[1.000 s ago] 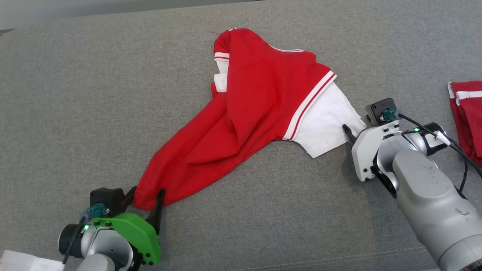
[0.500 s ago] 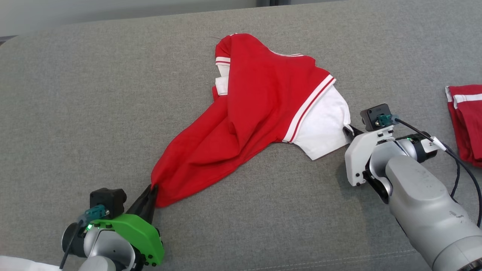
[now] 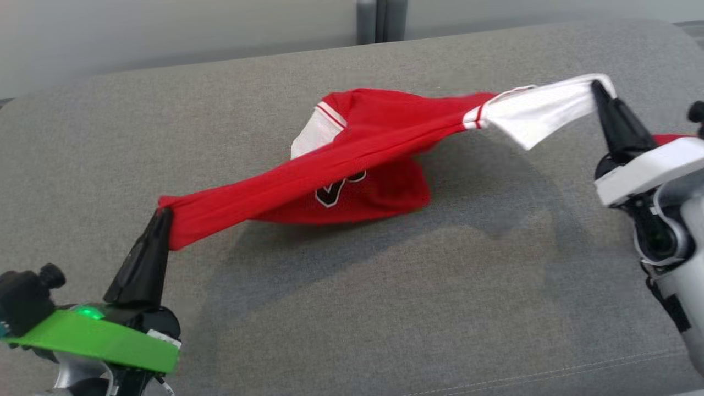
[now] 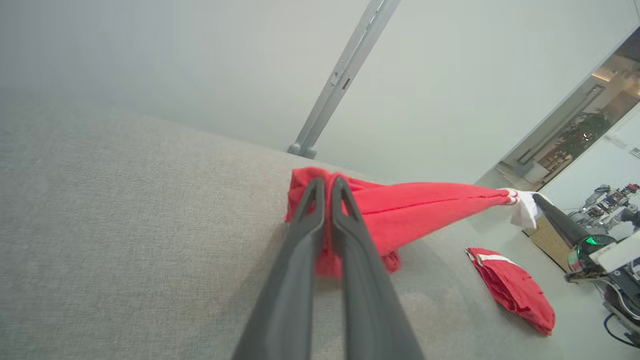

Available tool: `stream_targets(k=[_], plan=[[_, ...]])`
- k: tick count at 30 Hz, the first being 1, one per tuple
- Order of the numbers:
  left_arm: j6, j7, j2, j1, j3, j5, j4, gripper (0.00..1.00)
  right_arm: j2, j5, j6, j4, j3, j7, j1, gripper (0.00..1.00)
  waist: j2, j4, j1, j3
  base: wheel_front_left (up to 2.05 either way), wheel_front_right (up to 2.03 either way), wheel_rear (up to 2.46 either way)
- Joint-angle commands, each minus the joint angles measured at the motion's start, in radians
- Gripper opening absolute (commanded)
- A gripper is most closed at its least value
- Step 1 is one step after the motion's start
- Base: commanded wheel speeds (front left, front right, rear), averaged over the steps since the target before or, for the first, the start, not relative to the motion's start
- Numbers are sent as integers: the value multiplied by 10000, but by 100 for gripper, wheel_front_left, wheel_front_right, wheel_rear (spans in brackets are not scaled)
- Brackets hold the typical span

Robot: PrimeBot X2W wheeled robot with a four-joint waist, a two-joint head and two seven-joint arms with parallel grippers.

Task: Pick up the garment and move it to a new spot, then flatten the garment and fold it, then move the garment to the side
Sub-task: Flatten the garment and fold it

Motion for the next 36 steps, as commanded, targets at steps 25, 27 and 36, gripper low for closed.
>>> stream_targets(k=[25, 27, 36], plan=[[1616, 3901, 1600, -8059, -225, -1190, 1795, 0, 2895, -972, 1, -1819, -4400, 3142, -5308, 0, -1, -1349, 0, 2683, 0, 0, 0], [1474, 3484, 1522, -9297, -387, -663, 3061, 0, 3145, -1572, 1, -574, -4741, 2530, -6486, 0, -1, -1299, 0, 2813, 0, 0, 0], [195, -142, 979, -12797, -302, 571, 6769, 0, 3397, -633, -1, 2942, -4891, -723, -10284, 0, -1, -1339, 0, 3062, 0, 0, 0]])
